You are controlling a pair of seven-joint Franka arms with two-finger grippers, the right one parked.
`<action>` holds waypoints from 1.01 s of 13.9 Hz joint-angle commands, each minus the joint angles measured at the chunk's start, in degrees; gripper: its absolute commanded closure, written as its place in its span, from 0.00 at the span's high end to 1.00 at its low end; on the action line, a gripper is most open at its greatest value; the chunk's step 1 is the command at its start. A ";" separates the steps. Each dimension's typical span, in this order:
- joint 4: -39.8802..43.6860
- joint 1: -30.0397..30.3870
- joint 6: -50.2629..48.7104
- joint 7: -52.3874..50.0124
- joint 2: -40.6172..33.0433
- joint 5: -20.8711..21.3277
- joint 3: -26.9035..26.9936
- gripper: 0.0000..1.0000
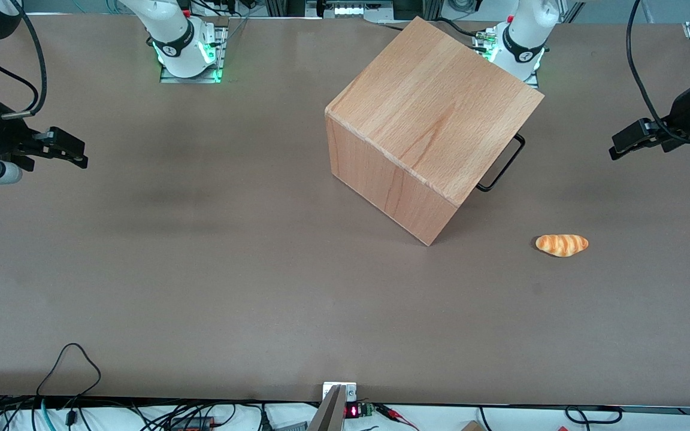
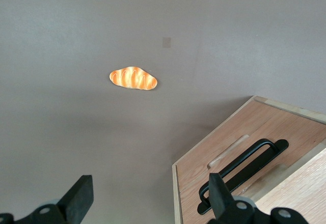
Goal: Open top drawer with left arm
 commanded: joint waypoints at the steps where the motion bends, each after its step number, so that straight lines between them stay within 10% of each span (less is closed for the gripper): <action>1: 1.63 -0.07 -1.19 0.58 0.80 1.61 0.15 1.00; 14: -14.09 0.20 9.62 25.86 3.08 -4.79 0.15 1.00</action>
